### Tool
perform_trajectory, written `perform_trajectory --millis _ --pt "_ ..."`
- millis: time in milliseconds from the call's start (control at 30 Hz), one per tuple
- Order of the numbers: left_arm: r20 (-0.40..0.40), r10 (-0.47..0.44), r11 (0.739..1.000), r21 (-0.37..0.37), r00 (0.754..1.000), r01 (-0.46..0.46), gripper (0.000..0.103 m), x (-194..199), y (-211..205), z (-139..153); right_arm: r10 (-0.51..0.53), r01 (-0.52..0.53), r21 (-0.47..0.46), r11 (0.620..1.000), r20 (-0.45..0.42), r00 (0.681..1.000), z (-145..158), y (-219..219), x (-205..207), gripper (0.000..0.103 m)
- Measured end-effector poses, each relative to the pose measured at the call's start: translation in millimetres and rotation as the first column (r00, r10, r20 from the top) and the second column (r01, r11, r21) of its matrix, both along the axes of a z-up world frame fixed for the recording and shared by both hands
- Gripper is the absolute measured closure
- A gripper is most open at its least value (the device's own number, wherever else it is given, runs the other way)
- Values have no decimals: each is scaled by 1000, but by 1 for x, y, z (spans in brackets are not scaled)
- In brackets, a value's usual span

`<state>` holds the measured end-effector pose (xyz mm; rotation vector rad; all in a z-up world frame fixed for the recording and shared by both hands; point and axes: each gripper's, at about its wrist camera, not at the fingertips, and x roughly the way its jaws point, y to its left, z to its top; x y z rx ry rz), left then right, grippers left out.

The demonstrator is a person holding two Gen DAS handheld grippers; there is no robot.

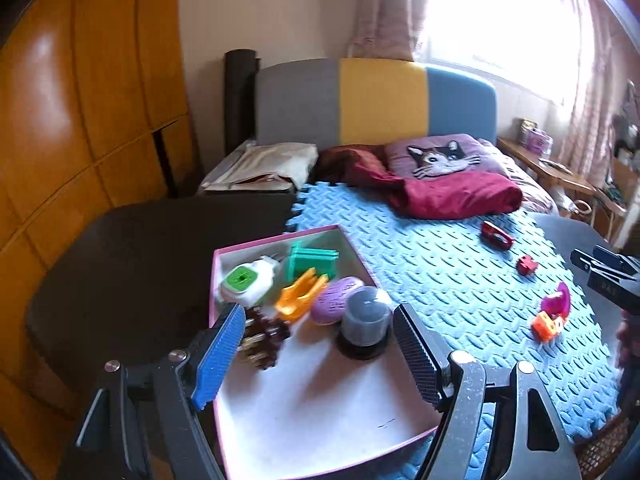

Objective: Organize rigid objects
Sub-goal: 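Move both tools back toward the orange cubes and red cylinder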

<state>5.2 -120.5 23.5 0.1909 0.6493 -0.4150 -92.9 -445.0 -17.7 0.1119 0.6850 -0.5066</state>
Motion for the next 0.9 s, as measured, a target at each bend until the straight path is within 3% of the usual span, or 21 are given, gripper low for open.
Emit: perform_trajectory --millis 100,333,533,667,800,900 --pt "-1 -30 1000 4 1000 30 26 -1 -13 0 -60 59 61 996 18 998 -6 -18 -7 43" --pt "-13 -94 995 21 996 94 26 -3 -42 -6 -97 88 166 982 48 994 -8 -39 -11 43" --pt "-48 -138 990 24 989 139 26 -1 -66 -14 -103 86 212 973 69 992 -8 -43 -14 43" --pt "-59 -196 980 29 979 198 26 -1 -87 -19 -166 137 244 960 101 981 -5 -54 -24 43" --pt "-84 -302 951 39 950 306 26 -2 -120 -26 -246 194 331 923 123 962 -8 -73 -36 43" --pt "-113 -404 910 54 908 411 26 -9 -150 -36 -275 205 394 896 129 953 -11 -84 -41 43"
